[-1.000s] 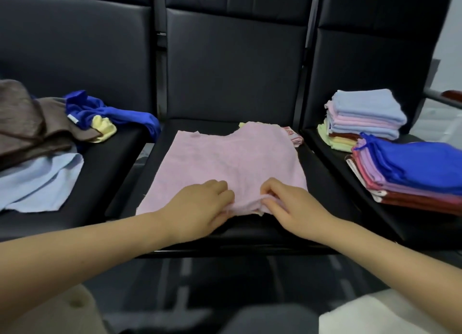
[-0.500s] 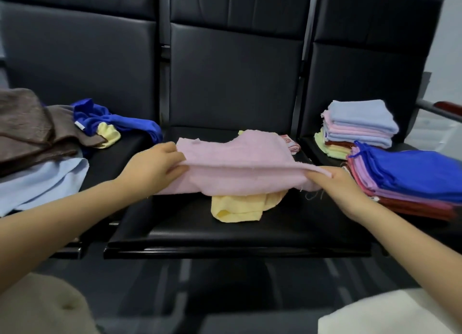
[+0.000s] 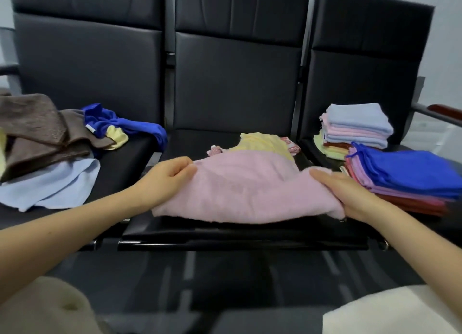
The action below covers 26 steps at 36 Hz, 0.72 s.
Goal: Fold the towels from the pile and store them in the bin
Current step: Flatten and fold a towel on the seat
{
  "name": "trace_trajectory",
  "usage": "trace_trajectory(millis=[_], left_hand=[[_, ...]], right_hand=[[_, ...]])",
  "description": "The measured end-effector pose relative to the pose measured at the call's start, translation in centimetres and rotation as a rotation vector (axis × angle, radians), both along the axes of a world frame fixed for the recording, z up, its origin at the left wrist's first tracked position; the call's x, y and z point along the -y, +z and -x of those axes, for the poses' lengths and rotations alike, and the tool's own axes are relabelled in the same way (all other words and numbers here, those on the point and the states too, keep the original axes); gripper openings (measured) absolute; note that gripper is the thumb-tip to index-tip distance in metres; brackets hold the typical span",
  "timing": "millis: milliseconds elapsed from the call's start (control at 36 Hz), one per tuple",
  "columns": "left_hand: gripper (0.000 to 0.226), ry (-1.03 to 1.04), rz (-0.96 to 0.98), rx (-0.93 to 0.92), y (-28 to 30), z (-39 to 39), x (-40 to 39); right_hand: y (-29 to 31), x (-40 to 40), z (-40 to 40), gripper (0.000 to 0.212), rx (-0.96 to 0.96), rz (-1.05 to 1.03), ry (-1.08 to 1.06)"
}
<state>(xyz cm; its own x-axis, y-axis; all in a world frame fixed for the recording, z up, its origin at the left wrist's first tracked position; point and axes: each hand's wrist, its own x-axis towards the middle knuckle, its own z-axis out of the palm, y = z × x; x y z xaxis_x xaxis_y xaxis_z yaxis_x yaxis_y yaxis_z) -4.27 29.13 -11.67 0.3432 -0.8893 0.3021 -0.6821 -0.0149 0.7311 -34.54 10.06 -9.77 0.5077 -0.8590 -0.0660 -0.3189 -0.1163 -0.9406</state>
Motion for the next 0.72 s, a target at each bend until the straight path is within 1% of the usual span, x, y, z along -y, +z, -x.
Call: trace_trajectory(millis=[56,111,167,222,306,417,500,556,639,722], left_hand=[[0.032,-0.003,-0.077,0.030,-0.8,-0.1,0.0],[0.031,0.003,-0.116,0.045,-1.3,-0.4,0.1],[0.028,0.021,-0.126,0.080,-1.4,-0.8,0.2],[0.025,0.041,-0.113,0.107,-1.0,-1.1,0.6],[0.022,0.064,-0.106,0.154,-0.1,-2.0,1.3],[0.020,0.092,-0.096,0.281,0.4,-3.7,2.8],[0.019,0.132,-0.062,0.323,0.5,-5.4,4.3],[0.019,0.145,-0.081,0.338,0.3,-6.4,5.6],[0.019,0.140,-0.164,0.374,-0.8,-7.7,7.5],[0.020,0.163,-0.208,0.370,-2.0,-8.5,9.1]], right_hand=[[-0.5,-0.3,0.3,0.024,-0.156,-0.031,0.132],[-0.9,-0.3,0.2,0.025,-0.251,-0.017,0.141],[-0.9,-0.1,-0.1,0.023,-0.272,0.037,0.095],[-0.6,0.2,-0.8,0.021,-0.226,0.085,0.054],[-0.3,1.1,-2.0,0.019,-0.159,0.104,-0.039],[-0.1,2.9,-3.7,0.016,-0.105,0.166,-0.118],[-0.5,4.5,-4.6,0.020,-0.065,0.174,-0.158],[-1.0,5.5,-5.4,0.024,-0.066,0.163,-0.197],[-2.0,6.7,-6.7,0.018,-0.060,0.148,-0.223],[-2.6,7.8,-7.9,0.029,-0.035,0.160,-0.273]])
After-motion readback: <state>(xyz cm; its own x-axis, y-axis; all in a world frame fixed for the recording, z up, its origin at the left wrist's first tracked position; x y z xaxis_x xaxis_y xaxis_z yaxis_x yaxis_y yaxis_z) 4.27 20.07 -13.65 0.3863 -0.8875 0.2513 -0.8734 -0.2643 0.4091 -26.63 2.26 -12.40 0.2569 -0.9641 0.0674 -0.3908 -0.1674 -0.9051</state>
